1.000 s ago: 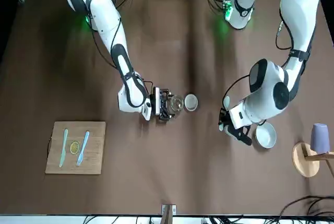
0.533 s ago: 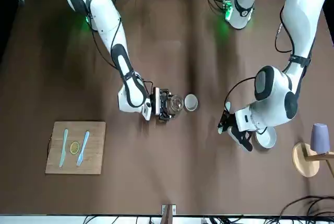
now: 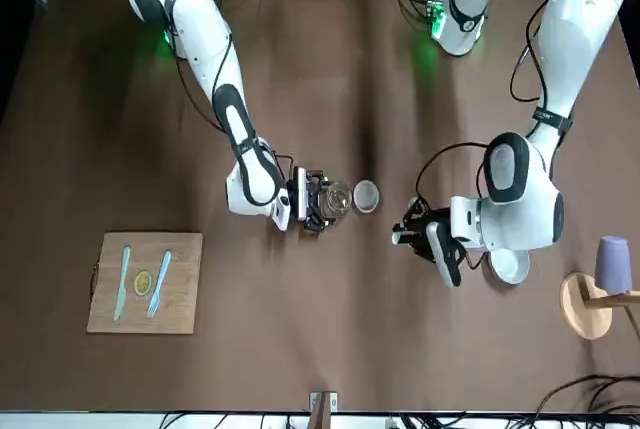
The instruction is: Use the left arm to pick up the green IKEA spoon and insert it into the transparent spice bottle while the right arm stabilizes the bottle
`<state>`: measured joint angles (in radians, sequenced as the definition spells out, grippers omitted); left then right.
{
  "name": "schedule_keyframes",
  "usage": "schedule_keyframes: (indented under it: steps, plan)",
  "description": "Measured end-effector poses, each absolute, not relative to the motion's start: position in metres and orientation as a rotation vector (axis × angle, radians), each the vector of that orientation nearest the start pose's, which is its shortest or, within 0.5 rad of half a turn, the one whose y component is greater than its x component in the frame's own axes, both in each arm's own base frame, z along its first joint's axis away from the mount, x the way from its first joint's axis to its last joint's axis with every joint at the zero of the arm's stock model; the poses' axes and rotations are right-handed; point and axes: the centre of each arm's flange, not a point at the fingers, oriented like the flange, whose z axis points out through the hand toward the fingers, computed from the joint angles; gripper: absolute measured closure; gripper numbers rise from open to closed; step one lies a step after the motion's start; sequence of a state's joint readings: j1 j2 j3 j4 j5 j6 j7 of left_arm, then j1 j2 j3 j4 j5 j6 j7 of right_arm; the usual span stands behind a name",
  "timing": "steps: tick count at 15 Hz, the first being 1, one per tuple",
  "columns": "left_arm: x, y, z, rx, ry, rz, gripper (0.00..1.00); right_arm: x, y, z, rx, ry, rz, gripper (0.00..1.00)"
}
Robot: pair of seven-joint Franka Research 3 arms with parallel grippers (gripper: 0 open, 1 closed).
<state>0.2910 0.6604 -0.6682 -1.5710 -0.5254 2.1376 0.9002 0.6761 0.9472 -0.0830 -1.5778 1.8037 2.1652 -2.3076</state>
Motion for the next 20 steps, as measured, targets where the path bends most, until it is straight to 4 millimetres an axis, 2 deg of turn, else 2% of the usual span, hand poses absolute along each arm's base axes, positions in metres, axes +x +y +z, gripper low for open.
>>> schedule_keyframes:
  steps: [4, 8, 9, 13, 16, 20]
  plan:
    - [0.661, -0.217, 0.330, 1.771, -1.010, 0.386, 0.75, 0.537, 0.416, 0.081, -1.531, -1.420, -0.852, 0.00]
    - [0.659, -0.210, 0.316, 1.505, -1.069, 0.530, 0.75, 0.537, 0.416, 0.081, -1.531, -1.420, -0.852, 0.00]
    - [0.660, -0.207, 0.311, 1.399, -1.106, 0.629, 0.75, 0.537, 0.416, 0.081, -1.531, -1.420, -0.852, 0.00]
    - [0.653, -0.212, 0.281, 1.250, -1.186, 0.725, 0.75, 0.537, 0.416, 0.081, -1.531, -1.420, -0.852, 0.00]
    - [0.643, -0.230, 0.259, 1.139, -1.260, 0.795, 0.75, 0.537, 0.416, 0.081, -1.531, -1.420, -0.852, 0.00]
    - [0.625, -0.264, 0.245, 0.992, -1.332, 0.834, 0.75, 0.537, 0.416, 0.081, -1.531, -1.420, -0.852, 0.00]
